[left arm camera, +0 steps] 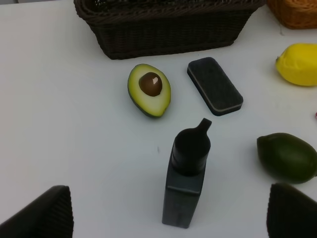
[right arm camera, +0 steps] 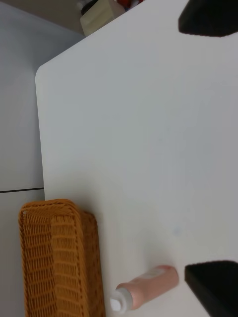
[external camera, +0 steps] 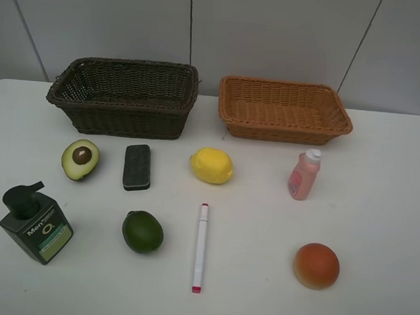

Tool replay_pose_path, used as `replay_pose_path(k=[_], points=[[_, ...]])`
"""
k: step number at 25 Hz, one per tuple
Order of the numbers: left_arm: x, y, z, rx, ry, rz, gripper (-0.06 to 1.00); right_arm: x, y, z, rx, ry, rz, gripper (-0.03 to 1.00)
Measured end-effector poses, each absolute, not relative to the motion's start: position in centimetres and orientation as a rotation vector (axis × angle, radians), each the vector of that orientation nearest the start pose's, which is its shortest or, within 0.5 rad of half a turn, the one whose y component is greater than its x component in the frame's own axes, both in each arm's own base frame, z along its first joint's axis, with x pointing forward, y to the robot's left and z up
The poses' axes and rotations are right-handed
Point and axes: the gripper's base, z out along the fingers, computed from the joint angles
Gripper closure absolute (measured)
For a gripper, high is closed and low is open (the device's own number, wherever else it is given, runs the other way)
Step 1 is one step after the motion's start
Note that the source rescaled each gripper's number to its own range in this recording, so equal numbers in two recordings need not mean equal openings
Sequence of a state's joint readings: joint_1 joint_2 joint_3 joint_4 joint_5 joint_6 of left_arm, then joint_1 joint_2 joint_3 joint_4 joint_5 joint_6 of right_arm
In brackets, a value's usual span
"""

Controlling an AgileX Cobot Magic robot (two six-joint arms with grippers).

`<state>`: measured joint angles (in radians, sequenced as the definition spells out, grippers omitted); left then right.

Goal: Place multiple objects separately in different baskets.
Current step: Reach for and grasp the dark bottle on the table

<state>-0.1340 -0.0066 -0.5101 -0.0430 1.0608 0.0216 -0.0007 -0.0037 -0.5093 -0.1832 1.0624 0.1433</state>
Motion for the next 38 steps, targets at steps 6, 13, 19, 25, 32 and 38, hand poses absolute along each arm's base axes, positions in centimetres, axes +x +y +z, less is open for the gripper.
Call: replay_pose_path(k=[6, 13, 19, 25, 32, 38], points=[[-0.75, -0.24, 28.01, 0.16, 2.023, -0.122, -0.06, -0.74, -1.45, 28.08, 0.155, 2.016, -0.129, -0.03], [-0.75, -0.24, 28.01, 0.16, 2.023, -0.122, -0.06, -0.74, -1.45, 28.08, 0.155, 2.016, -0.129, -0.03], [-0.75, -0.24, 28.01, 0.16, 2.023, -0.122, -0.06, -0.74, -1.45, 28.08, 0.155, 2.016, -0.129, -0.03], [-0.75, -0.24, 28.01, 0.16, 2.023, -0.122, -0.06, -0.74, -1.45, 28.08, 0.155, 2.016, -0.129, -0.03], [-0.75, -0.24, 28.01, 0.16, 2.023, -0.122, -0.06, -0.74, -1.45, 28.08, 0.155, 2.016, -0.129, -0.03], [-0.75, -0.24, 28.01, 0.16, 2.023, -0.122, -0.06, -0.74, -1.45, 28.08, 0.155, 2.016, -0.129, -0.03]])
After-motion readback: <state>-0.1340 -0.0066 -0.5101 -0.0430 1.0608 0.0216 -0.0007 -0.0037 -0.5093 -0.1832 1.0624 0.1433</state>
